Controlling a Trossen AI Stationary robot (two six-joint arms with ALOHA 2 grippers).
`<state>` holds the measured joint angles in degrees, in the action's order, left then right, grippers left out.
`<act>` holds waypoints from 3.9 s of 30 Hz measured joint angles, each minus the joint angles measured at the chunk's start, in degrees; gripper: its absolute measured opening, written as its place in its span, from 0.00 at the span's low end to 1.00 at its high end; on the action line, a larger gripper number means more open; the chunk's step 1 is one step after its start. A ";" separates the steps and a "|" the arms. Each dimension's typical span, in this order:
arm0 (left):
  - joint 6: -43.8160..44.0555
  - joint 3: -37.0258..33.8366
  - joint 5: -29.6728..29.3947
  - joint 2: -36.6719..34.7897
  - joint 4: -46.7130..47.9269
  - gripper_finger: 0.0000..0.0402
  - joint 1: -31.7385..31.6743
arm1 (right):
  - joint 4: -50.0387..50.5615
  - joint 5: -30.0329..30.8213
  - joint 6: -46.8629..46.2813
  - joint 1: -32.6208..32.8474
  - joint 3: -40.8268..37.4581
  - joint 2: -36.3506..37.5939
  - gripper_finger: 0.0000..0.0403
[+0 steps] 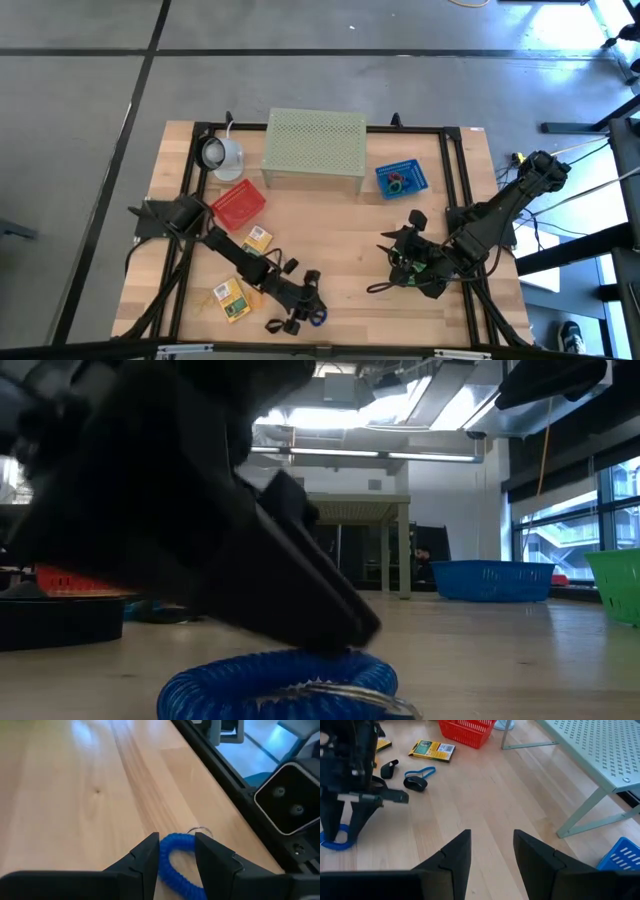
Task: Pick & Place Office Desk Supplies
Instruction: Put the blue spring keychain into the blue bin
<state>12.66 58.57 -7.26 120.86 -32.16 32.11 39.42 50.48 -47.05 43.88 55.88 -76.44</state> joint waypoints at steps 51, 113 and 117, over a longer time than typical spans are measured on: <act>-31.01 -0.09 -11.78 -13.89 13.17 0.02 -3.61 | 0.02 0.54 -0.42 0.00 -0.02 0.00 0.37; -34.52 -0.02 -42.32 -20.00 2.36 0.03 -2.11 | -34.53 -13.87 24.77 -13.57 -0.04 -10.36 0.24; -34.20 -0.02 -42.32 -20.00 2.37 0.03 -2.11 | -34.53 -13.88 24.97 -13.57 -0.04 -10.36 0.07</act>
<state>-21.54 58.54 -49.58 100.86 -29.79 30.00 4.89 36.60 -22.08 30.30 55.83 -86.80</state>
